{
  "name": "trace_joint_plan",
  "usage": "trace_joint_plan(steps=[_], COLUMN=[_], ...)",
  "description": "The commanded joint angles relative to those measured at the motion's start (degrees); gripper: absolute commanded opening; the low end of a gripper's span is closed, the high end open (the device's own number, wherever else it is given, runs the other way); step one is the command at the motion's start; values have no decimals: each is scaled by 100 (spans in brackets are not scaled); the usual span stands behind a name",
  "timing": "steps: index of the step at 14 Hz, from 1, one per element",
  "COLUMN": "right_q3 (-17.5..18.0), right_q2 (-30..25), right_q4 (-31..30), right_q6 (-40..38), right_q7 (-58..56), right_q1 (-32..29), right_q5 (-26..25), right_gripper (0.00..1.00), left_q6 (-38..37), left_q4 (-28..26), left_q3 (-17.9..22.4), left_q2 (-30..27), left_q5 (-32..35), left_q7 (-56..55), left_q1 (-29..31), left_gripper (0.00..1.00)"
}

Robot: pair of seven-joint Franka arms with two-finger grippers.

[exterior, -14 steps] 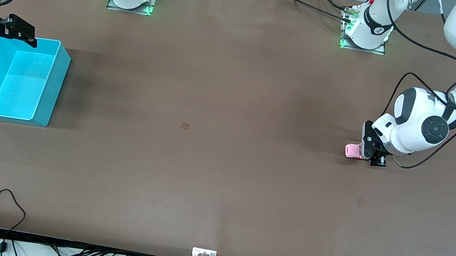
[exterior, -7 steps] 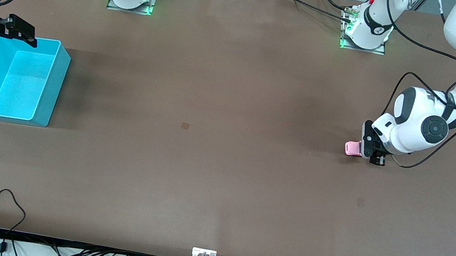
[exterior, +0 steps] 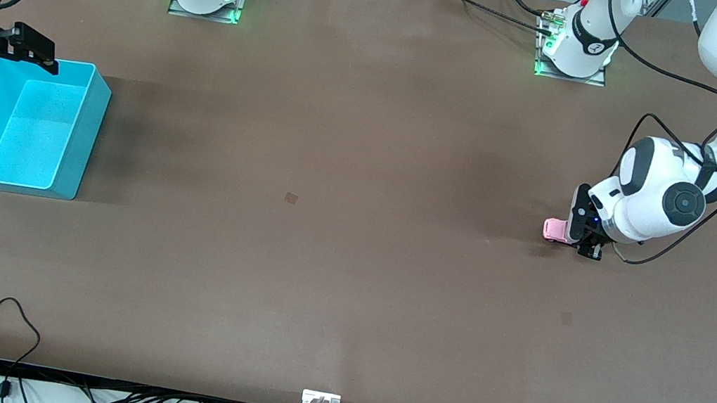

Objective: Wind and store pink jeep toy
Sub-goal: 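Press the jeep down and drag it backward with the left gripper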

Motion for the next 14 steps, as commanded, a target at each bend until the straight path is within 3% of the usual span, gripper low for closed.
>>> trace_joint_plan(steps=[1, 8, 14], right_q3=[-6, -6, -6], right_q2=[-50, -50, -50], right_q4=[1, 1, 1], right_q6=[-73, -73, -73], right_q7=[21, 21, 21], right_q1=[-2, -10, -2], right_q5=[-5, 3, -5], right_gripper=[100, 100, 100], left_q6=[322, 377, 377], left_q4=[-32, 30, 47], left_q3=[-8, -8, 1], left_q2=[140, 316, 518], left_q5=[23, 84, 75], left_q7=[-30, -339, -330], left_q1=[36, 45, 203], left_gripper=[36, 27, 26])
